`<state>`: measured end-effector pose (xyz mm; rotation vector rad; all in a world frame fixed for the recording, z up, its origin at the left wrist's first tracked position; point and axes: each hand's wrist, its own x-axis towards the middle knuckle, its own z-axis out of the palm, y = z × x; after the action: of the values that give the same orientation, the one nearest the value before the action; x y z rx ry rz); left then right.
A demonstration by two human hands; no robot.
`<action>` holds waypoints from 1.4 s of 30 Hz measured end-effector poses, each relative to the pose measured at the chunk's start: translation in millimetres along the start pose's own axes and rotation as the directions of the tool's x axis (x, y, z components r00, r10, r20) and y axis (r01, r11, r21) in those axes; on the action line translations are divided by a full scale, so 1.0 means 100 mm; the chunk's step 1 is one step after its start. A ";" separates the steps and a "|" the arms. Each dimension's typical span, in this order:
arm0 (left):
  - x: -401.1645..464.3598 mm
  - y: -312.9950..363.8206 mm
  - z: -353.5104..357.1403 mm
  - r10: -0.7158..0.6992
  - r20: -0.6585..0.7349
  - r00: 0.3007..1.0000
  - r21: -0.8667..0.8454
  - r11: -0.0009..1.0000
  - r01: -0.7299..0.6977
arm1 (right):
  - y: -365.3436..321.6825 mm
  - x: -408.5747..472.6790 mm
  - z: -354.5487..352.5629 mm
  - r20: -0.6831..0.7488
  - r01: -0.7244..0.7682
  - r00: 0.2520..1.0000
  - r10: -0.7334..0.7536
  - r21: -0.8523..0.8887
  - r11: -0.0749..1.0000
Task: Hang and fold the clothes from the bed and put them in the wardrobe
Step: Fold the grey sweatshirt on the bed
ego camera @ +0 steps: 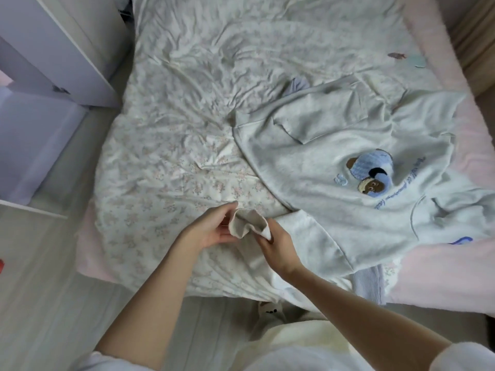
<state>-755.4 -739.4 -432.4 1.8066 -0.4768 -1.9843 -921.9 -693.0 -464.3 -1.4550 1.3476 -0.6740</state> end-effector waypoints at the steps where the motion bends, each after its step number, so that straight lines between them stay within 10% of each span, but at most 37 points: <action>1: 0.01 0.06 0.12 0.017 0.027 0.999 0.044 0.999 -0.018 | 0.01 0.03 -0.13 -0.060 -0.002 0.998 0.002 0.004 1.000; 5: 0.09 0.31 0.67 0.127 0.102 0.987 0.322 0.934 -0.153 | 0.14 0.15 -0.75 -0.304 -0.043 0.951 0.061 0.065 0.997; 12: 0.50 0.64 1.79 0.285 0.376 0.882 0.728 0.497 -0.471 | 0.40 0.12 -2.05 -0.555 -0.103 0.803 0.216 0.228 0.968; 19: 0.94 0.75 2.78 0.553 0.227 0.801 0.648 0.528 -0.549 | 0.81 0.36 -2.99 -0.602 -0.139 0.732 0.318 0.326 0.935; 26: 1.57 0.59 3.40 0.536 0.034 0.843 0.825 0.461 -0.326 | 1.76 0.62 -3.52 -0.440 -0.367 0.747 0.498 0.351 0.861; 34: 1.71 -0.10 4.01 0.631 0.364 0.686 0.915 -0.103 -0.391 | 2.83 -0.07 -3.80 -0.449 -0.565 0.247 0.859 0.653 0.504; 39: 1.85 -0.41 4.34 0.533 0.534 0.656 0.845 -0.305 -0.440 | 3.07 -0.04 -4.02 -0.059 -0.219 0.282 0.957 0.968 0.124; 42: 1.91 -0.47 4.42 0.482 0.594 0.644 0.803 -0.405 -0.438 | 3.14 0.10 -4.21 -0.047 -0.089 0.235 0.971 0.994 0.070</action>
<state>-1212.9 -808.9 -575.2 1.4385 -2.8627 -0.5457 -1418.5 -786.6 -608.1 0.6521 1.6244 -1.1805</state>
